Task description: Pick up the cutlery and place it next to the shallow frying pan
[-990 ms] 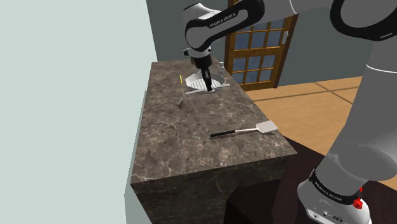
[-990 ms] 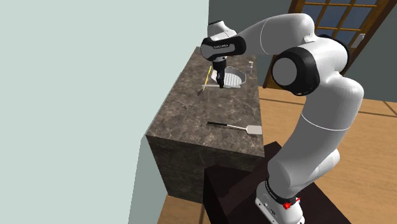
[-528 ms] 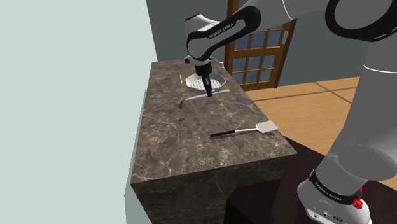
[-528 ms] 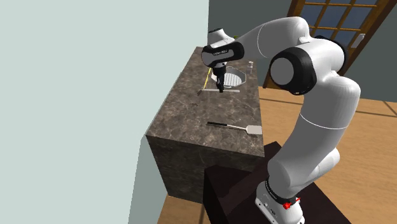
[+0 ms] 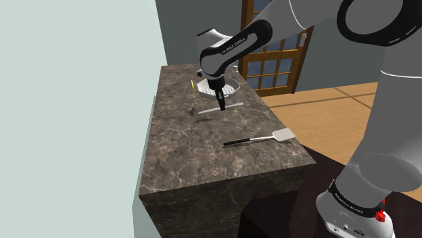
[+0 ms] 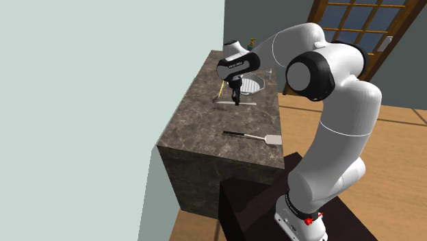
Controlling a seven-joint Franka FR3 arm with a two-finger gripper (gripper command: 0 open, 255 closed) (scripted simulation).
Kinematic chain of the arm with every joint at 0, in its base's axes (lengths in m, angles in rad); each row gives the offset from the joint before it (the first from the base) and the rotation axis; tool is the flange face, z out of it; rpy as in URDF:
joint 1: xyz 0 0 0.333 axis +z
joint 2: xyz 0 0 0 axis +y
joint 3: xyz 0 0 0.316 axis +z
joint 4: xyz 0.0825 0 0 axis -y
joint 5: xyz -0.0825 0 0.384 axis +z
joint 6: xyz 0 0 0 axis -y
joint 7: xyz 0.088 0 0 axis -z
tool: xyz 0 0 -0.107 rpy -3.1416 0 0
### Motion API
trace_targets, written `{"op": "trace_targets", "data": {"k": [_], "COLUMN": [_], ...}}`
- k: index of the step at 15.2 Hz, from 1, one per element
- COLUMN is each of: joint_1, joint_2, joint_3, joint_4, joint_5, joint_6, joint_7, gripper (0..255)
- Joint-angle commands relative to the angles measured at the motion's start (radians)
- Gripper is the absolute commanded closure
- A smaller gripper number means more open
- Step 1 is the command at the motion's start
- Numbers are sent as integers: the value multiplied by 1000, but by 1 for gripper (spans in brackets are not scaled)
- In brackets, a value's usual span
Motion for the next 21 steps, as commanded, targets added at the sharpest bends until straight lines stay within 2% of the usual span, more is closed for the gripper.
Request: {"op": "trace_targets", "data": {"k": [1, 11, 12, 17, 21], "joint_1": [0, 0, 0, 0, 9], "joint_2": [10, 19, 19, 19, -12], "joint_3": [0, -1, -1, -1, 7], "joint_4": [-15, -24, -24, -24, 64], "joint_5": [-3, -5, -5, -5, 7], "joint_6": [25, 43, 43, 43, -77], "joint_7": [5, 8, 8, 8, 0], "gripper": [255, 255, 0, 0, 0]}}
